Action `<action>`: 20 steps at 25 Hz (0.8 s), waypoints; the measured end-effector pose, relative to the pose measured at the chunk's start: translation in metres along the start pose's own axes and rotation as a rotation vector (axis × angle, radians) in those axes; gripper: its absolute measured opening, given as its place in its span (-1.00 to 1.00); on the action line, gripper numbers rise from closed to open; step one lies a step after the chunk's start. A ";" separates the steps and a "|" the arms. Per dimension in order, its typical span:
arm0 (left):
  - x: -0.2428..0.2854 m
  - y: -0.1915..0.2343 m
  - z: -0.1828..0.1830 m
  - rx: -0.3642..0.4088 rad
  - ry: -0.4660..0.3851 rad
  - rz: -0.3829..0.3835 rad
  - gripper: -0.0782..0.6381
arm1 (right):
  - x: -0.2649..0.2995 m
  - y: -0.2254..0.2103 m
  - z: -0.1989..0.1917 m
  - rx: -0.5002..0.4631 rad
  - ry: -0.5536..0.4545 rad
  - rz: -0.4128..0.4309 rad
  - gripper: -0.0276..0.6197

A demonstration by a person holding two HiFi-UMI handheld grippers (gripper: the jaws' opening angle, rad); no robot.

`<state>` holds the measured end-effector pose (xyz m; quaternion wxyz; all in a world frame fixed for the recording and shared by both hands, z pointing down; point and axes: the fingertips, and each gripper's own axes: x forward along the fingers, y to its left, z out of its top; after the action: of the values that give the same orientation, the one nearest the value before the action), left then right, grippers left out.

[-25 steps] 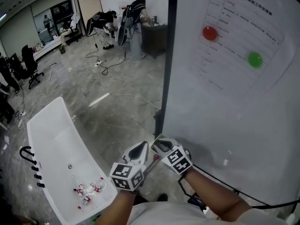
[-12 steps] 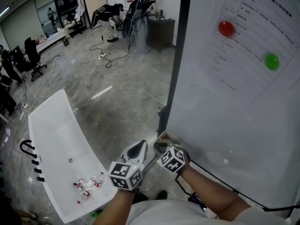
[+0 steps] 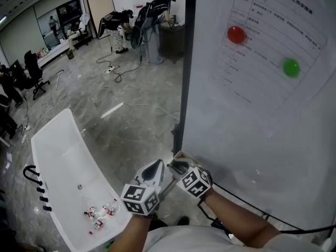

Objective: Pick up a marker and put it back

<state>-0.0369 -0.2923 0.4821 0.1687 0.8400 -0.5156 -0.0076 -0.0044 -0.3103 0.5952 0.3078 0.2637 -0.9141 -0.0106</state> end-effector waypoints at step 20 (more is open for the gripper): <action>0.020 -0.058 0.037 0.090 -0.044 -0.099 -0.77 | -0.151 -0.042 0.111 0.209 -0.450 -0.206 -0.91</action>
<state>0.0153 -0.2956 0.4335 0.1186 0.8708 -0.4770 -0.0112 0.0539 -0.2882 0.4137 0.0650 0.3766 -0.9241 -0.0056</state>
